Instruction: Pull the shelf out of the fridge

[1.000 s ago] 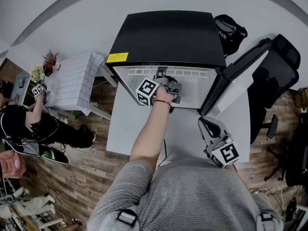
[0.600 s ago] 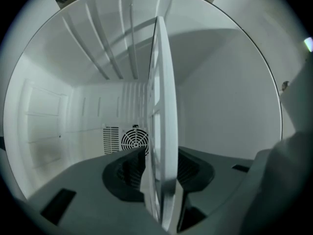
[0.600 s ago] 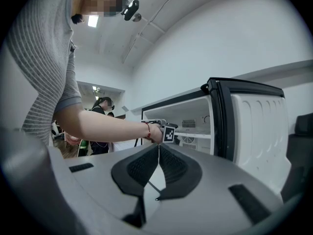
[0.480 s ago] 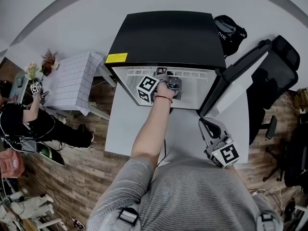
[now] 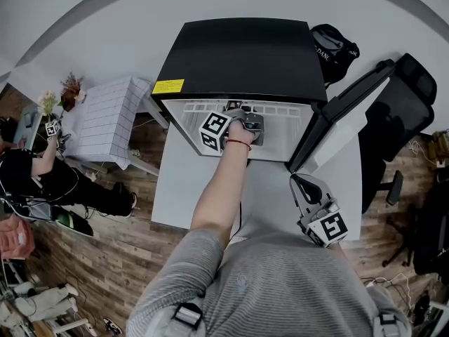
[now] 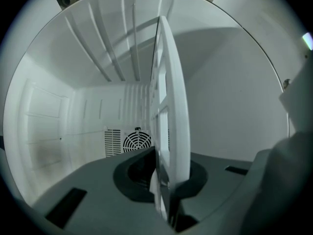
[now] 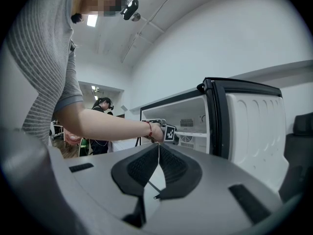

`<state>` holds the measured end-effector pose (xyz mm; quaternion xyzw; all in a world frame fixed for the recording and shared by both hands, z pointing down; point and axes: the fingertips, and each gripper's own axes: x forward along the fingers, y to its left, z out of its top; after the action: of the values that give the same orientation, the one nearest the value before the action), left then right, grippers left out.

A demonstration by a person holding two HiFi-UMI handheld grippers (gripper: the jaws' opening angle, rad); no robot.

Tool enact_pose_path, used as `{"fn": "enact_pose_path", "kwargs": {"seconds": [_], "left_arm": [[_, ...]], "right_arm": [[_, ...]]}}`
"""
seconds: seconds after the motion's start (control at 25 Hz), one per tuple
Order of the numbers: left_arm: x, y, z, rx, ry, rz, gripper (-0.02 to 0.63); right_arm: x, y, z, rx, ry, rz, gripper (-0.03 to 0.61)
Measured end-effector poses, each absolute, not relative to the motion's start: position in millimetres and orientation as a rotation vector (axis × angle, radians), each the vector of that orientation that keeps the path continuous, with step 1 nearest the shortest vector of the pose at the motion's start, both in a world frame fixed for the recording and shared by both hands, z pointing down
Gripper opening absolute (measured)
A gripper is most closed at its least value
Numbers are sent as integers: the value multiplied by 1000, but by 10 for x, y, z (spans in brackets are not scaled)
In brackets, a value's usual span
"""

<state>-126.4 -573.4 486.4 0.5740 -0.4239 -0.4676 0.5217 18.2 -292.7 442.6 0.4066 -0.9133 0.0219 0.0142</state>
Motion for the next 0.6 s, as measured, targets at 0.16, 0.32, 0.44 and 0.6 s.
{"fn": "enact_pose_path", "kwargs": {"seconds": [0.16,0.32,0.44,0.6], "left_arm": [[-1263,-5730,4871,1371,-1017,-1127,37],[-1273,-5728,4862,1377,-1020,-1128,35],[-1268,-5732,4870,1374,-1016,-1131,34],[-1265,-5733,4874,1358,-1012,-1135,33]], "right_arm": [[188,-2915,4428,1262,-2850,66,14],[168,-2898,4410,1256,-2856,65,14],[170,-2892,4412,1251,-2858,62,14],[164,-2878,4401,1249,-2859,64,14]]}}
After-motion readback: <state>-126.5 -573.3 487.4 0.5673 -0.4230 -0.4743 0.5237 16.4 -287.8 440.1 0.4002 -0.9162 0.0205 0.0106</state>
